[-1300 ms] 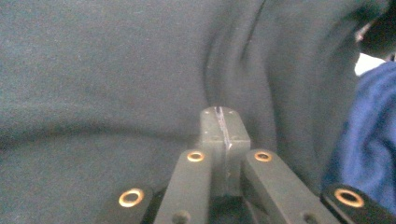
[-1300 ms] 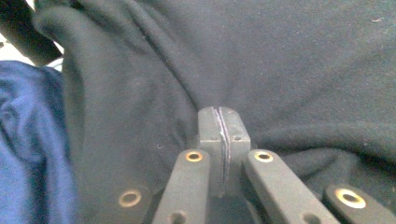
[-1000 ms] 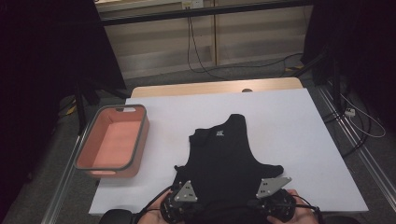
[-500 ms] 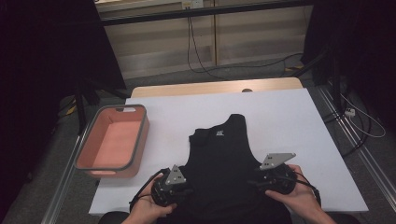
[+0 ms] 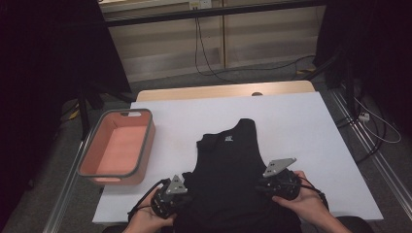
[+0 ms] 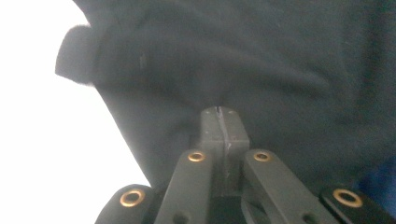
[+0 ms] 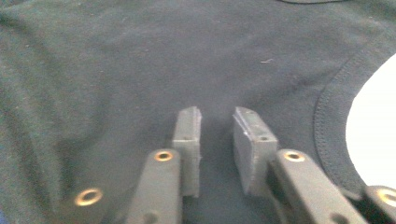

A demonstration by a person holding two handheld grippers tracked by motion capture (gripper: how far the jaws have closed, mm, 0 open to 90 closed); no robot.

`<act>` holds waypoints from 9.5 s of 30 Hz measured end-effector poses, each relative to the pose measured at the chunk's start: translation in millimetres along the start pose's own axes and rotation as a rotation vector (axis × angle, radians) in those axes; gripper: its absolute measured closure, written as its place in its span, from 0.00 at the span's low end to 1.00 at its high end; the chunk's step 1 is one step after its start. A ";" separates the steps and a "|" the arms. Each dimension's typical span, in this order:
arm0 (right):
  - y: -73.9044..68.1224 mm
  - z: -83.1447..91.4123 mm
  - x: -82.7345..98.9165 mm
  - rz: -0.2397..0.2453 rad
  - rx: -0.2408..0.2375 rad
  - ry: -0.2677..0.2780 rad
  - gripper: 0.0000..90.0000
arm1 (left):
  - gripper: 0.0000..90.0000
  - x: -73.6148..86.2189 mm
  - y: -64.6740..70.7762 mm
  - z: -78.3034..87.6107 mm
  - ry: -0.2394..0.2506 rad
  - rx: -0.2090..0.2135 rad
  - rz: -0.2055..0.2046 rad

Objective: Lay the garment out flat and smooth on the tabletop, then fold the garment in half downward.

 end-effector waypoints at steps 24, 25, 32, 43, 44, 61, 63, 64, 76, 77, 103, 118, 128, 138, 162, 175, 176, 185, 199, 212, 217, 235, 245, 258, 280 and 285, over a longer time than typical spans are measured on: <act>0.0 -1.8 -1.8 0.005 -0.007 0.005 0.80 | 1.00 -9.8 -15.4 -10.9 0.048 -0.064 -0.026; -0.1 -1.7 -1.8 0.005 -0.006 0.005 0.80 | 1.00 -8.6 -15.0 -9.3 0.034 -0.060 -0.029; 2.7 -2.9 -4.2 -0.001 -0.010 -0.002 0.90 | 1.00 -5.3 -6.8 -1.6 -0.046 -0.057 -0.032; -5.4 0.4 -1.1 0.034 -0.007 -0.025 1.00 | 1.00 2.5 -0.6 6.6 -0.072 -0.030 0.021; -6.7 0.9 -0.6 0.036 -0.006 -0.028 1.00 | 1.00 3.1 -0.3 8.1 -0.082 -0.018 0.017; -5.1 10.0 -6.7 -0.014 -0.036 0.057 0.58 | 0.75 -13.1 -18.1 23.4 0.113 -0.062 0.103; 0.3 10.9 -10.9 -0.022 -0.030 0.070 0.56 | 0.68 -19.9 -25.6 18.6 0.117 -0.074 0.087; 4.5 11.2 -14.5 -0.031 -0.020 0.081 0.55 | 0.65 -22.8 -28.5 16.3 0.124 -0.094 0.074; 36.3 6.7 -43.4 -0.084 0.016 0.174 0.54 | 0.42 -67.4 -86.6 -14.9 0.202 -0.157 0.096; 37.2 4.8 -42.5 -0.090 0.015 0.175 0.54 | 0.44 -71.1 -91.3 -17.5 0.208 -0.160 0.103; 49.1 6.6 -38.1 -0.123 0.046 0.180 0.52 | 0.98 -115.2 -141.2 -59.4 0.247 -0.034 0.285; 47.6 4.3 -35.0 -0.113 0.044 0.158 0.52 | 0.96 -139.2 -205.2 -81.2 0.282 -0.149 0.498; 49.8 3.3 -32.4 -0.114 0.062 0.139 0.53 | 0.63 -128.5 -204.7 -73.2 0.259 -0.190 0.475; 59.5 25.1 -4.7 -0.143 0.079 0.078 0.63 | 0.58 -86.5 -152.4 -31.2 0.201 -0.166 0.331; 63.6 -4.2 -17.7 -0.171 0.114 0.057 0.95 | 0.47 -43.8 -104.3 -13.0 0.182 -0.138 0.221; 72.8 28.0 -3.8 -0.264 0.131 0.158 0.57 | 0.39 -39.5 -103.4 -10.2 0.180 -0.168 0.208; 72.0 32.4 -0.3 -0.267 0.130 0.155 0.57 | 0.38 -39.4 -103.1 -10.4 0.181 -0.167 0.210; 61.6 26.8 25.6 -0.263 0.093 0.062 0.68 | 0.38 -40.1 -102.6 -15.8 0.164 -0.162 0.191; 63.0 50.1 49.5 -0.207 0.138 0.021 0.99 | 0.36 -39.1 -107.7 -14.1 0.175 -0.174 0.208; 73.4 59.6 35.1 -0.291 0.133 0.160 0.52 | 0.26 -43.9 -108.8 -14.4 0.207 -0.188 0.205; 74.4 53.2 19.9 -0.300 0.116 0.197 0.44 | 0.20 -47.8 -109.5 -13.1 0.231 -0.191 0.190; 86.9 13.4 -44.8 -0.289 0.054 0.225 0.34 | 0.14 -59.6 -121.0 -21.3 0.214 -0.181 0.228; 98.5 -3.3 -78.0 -0.268 0.041 0.245 0.29 | 0.15 -83.5 -146.4 -27.5 0.253 -0.204 0.241; 144.9 -31.1 -110.7 -0.271 0.122 0.226 0.61 | 0.19 -108.2 -193.4 -63.4 0.249 -0.243 0.261; 170.0 -81.9 -120.3 -0.298 0.134 0.170 0.77 | 0.39 -113.5 -222.6 -100.1 0.189 -0.252 0.287; 165.1 -81.9 -120.1 -0.273 0.115 0.149 0.81 | 0.38 -118.1 -223.9 -106.1 0.195 -0.235 0.280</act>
Point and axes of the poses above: each handheld gripper's, and its own axes: z roughly backward along the jaws, x roughly out of its underside, y roughly to its right, the point moved 7 cm from there along -z, roughly forward along the jaws, and after that the axes turned 9 degrees about -z, right-handed, at the moved point
